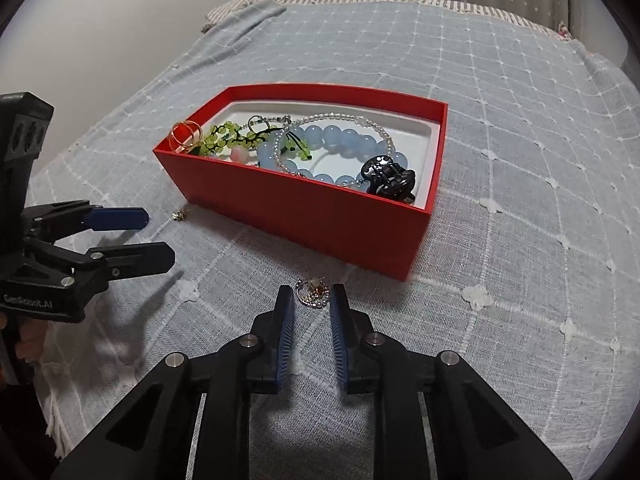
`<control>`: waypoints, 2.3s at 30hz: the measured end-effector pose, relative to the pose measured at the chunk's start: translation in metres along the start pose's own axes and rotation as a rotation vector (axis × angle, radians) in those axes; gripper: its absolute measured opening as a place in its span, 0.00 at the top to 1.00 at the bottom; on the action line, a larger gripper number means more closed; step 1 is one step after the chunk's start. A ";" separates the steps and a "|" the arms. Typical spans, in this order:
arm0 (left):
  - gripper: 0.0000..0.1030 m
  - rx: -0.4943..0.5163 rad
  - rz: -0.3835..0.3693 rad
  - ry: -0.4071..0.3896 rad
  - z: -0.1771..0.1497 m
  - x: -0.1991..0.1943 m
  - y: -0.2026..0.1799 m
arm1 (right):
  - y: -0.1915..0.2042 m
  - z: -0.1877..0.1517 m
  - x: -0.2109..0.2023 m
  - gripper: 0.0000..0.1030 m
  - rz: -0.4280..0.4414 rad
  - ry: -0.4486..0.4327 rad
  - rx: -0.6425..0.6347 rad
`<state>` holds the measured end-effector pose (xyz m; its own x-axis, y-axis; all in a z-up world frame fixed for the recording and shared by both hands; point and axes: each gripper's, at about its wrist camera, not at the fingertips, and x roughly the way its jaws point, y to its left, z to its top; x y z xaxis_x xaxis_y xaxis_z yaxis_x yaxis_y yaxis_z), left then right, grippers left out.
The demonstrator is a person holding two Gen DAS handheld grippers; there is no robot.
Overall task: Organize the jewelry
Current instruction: 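Lift the earring with the right tool and carry it over the box, then open the right tool to drop the earring into the red box, then grasp a small gold earring with the left tool while the right tool grasps another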
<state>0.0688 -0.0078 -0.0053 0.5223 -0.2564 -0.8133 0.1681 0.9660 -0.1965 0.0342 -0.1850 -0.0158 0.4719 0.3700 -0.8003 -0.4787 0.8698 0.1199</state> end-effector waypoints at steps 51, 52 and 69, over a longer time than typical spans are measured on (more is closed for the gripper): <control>0.33 0.034 0.017 -0.016 0.003 -0.001 -0.009 | 0.008 0.043 -0.058 0.66 -0.086 -0.188 0.022; 0.34 0.035 0.013 -0.016 0.002 -0.002 -0.008 | 0.008 0.039 -0.063 0.66 -0.088 -0.189 0.025; 0.66 0.105 -0.030 -0.015 0.007 0.006 0.005 | 0.020 0.002 -0.055 0.66 -0.070 -0.084 0.023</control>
<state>0.0787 -0.0048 -0.0077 0.5281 -0.2859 -0.7996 0.2701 0.9493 -0.1610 -0.0002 -0.1874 0.0315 0.5642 0.3333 -0.7554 -0.4256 0.9014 0.0798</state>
